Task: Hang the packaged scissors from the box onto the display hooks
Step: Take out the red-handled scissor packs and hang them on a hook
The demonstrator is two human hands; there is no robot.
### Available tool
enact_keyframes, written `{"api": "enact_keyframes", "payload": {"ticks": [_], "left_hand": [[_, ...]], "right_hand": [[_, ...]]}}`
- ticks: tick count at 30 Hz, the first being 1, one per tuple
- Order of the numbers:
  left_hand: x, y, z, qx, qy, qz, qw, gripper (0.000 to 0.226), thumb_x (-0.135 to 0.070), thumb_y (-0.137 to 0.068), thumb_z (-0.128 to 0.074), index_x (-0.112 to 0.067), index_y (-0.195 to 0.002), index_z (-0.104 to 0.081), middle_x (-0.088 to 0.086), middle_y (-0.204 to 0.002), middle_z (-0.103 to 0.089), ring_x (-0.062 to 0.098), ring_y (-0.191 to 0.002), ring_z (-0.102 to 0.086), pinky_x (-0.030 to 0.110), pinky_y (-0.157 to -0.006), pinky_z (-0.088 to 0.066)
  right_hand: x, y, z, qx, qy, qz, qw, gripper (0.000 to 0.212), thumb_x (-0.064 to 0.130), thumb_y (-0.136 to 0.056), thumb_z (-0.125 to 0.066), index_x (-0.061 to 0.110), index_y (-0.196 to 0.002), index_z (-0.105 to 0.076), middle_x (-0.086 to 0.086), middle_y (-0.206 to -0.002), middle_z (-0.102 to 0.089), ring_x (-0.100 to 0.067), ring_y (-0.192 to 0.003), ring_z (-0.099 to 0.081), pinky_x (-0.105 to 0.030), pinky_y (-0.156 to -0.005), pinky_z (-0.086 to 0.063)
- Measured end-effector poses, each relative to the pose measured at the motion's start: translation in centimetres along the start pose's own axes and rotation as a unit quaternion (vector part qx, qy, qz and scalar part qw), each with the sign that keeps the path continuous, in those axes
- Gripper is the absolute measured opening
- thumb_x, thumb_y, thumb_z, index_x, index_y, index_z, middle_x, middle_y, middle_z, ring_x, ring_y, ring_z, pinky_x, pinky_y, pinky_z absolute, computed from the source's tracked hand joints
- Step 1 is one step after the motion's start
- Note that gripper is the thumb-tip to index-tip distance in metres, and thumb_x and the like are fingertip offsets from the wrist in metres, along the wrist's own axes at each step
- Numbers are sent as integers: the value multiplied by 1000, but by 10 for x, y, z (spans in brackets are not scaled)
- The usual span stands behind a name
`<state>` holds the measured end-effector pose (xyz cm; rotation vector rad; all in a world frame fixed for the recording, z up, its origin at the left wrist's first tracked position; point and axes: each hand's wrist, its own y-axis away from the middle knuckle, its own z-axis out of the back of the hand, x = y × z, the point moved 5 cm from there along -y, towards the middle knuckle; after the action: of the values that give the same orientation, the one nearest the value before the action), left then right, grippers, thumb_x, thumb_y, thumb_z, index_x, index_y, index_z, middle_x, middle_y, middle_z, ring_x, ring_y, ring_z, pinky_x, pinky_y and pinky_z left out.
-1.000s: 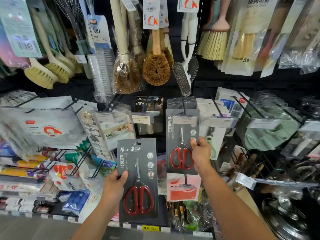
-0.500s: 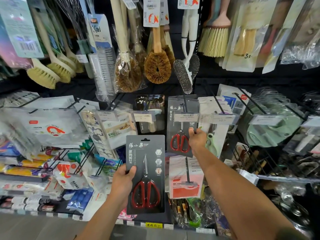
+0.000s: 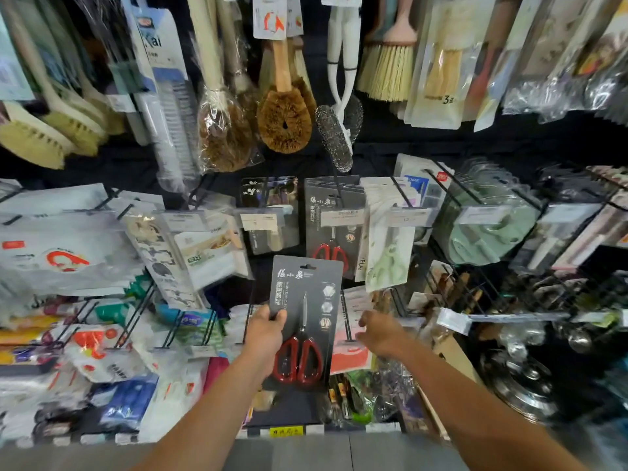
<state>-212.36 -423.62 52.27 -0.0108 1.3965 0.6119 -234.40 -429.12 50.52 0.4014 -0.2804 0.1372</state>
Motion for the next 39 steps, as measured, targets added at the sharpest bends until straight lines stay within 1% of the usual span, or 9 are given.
{"api": "enact_keyframes", "payload": {"ticks": [2, 4, 6, 8, 11, 17, 24, 31, 39], "left_hand": [[-3, -10, -12, 24, -16, -13, 1000, 8, -15, -97, -54, -20, -97, -62, 0, -99, -68, 20, -93, -62, 35, -91, -50], [6, -34, -26, 46, -23, -8, 999, 12, -18, -94, -59, -21, -103, -65, 4, -111, -70, 24, -100, -65, 43, -96, -51], [12, -57, -41, 61, -18, -2, 998, 11, -16, -93, -60, -24, -98, -66, 5, -111, -71, 26, -101, -67, 47, -96, -52], [-16, -39, -48, 68, -6, -9, 998, 16, -9, -94, -58, -24, -92, -65, 3, -105, -72, 23, -98, -68, 44, -94, -53], [-35, -33, -58, 80, 0, -23, 996, 18, -3, -95, -55, -17, -103, -64, 3, -104, -69, 22, -99, -65, 38, -96, -51], [-42, -35, -63, 77, 2, -28, 997, 21, -2, -96, -53, -21, -98, -62, 3, -104, -69, 24, -105, -65, 42, -100, -50], [-68, -32, -63, 69, 21, -89, 993, 18, -6, -97, -53, -19, -105, -63, -2, -104, -68, 14, -95, -62, 29, -87, -49], [-64, -29, -57, 74, 48, -130, 988, 26, -5, -96, -52, -19, -113, -66, -6, -108, -71, 14, -102, -66, 32, -93, -51], [-77, -39, -65, 43, 28, -127, 991, 21, -3, -95, -53, -18, -104, -65, -6, -97, -69, 12, -90, -61, 27, -84, -47]], "right_hand": [[-14, 10, -24, 79, 40, -3, 996, 32, 22, -97, -48, 3, -122, -57, -15, -124, -57, -27, -115, -57, -29, -89, -49], [-28, 14, -44, 132, 68, -17, 989, 21, 21, -95, -52, 4, -103, -61, -12, -110, -59, -26, -107, -61, -26, -73, -48], [-39, 17, -59, 158, 77, -24, 984, 19, 19, -91, -58, 6, -104, -63, -7, -100, -62, -18, -86, -61, -23, -65, -44], [-44, 21, -65, 172, 87, -17, 981, 23, 15, -90, -58, 4, -109, -65, -9, -99, -64, -17, -78, -57, -27, -70, -48], [-43, 26, -67, 166, 107, 7, 980, 29, 12, -91, -51, -2, -113, -63, -18, -112, -64, -26, -93, -60, -35, -87, -50], [-52, 26, -84, 160, 106, -7, 981, 34, 26, -96, -54, 1, -118, -60, -17, -119, -62, -25, -100, -58, -32, -84, -45], [-59, 27, -91, 162, 61, -13, 985, 17, 26, -91, -53, 21, -74, -52, 6, -70, -42, -17, -85, -46, -26, -75, -40], [-67, 24, -96, 161, 27, -32, 986, 27, 28, -86, -56, 30, -61, -45, 10, -68, -47, -3, -60, -42, -16, -58, -37], [-68, 25, -99, 162, 40, -25, 986, 30, 28, -88, -55, 29, -61, -42, 11, -67, -44, -3, -57, -39, -15, -54, -34]]}}
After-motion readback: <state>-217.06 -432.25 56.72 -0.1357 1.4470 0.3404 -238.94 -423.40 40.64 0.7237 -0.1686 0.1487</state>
